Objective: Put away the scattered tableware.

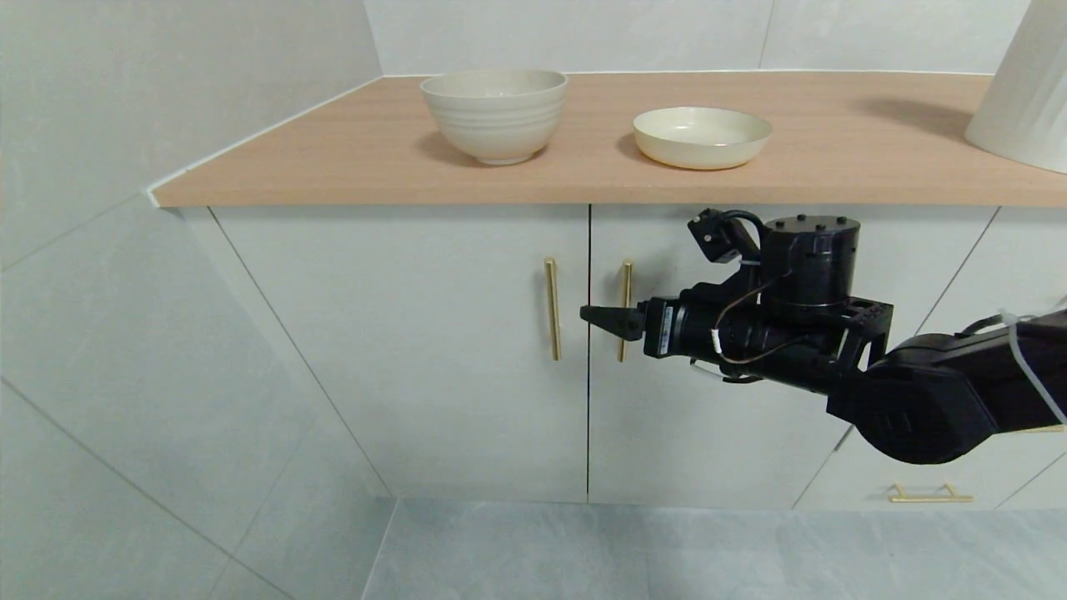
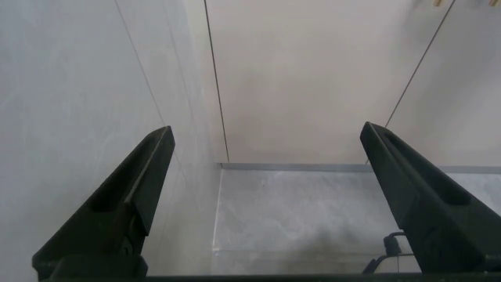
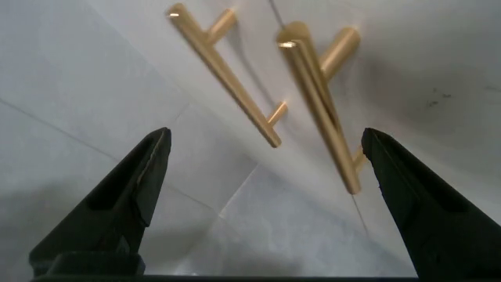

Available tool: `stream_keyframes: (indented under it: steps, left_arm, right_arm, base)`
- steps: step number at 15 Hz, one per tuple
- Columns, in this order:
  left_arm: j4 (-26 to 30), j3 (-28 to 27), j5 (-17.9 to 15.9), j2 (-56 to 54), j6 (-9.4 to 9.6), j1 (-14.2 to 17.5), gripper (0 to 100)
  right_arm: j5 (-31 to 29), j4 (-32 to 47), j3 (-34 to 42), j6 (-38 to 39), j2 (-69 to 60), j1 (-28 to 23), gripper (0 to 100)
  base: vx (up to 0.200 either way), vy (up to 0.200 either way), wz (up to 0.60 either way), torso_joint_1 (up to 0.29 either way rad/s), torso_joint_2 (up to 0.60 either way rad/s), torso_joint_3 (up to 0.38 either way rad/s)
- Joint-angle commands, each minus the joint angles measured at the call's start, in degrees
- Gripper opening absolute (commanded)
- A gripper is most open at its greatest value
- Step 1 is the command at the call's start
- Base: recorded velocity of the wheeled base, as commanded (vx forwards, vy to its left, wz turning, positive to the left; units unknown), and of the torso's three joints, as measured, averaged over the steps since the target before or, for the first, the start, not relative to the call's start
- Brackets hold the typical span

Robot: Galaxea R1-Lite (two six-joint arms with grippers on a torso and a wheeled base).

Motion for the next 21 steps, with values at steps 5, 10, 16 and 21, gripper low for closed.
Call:
stream_keyframes:
  steps: [5,10,16,21]
  left_arm:
    - [0.0,0.01,0.0,0.09,0.0,0.02,100]
    - [0.0,0.01,0.0,0.09,0.0,0.02,100]
    - [0.0,0.01,0.0,0.09,0.0,0.02,100]
    - [0.0,0.01,0.0,0.09,0.0,0.02,100]
  right_arm:
    - [-1.81,-4.2,-1.73,2.74,3.92,0.0,100]
    - [-1.46,-7.1,-1.64,6.43,4.44,0.18,100]
    - [-1.28,-7.72,-1.2,8.28,4.36,2.11,100]
    - [1.71,-7.72,2.14,8.28,1.28,2.9,100]
  base:
    - [0.0,0.0,0.0,0.0,0.0,0.0]
    - [0.0,0.0,0.0,0.0,0.0,0.0]
    - [0.0,0.0,0.0,0.0,0.0,0.0]
    - [0.0,0.0,0.0,0.0,0.0,0.0]
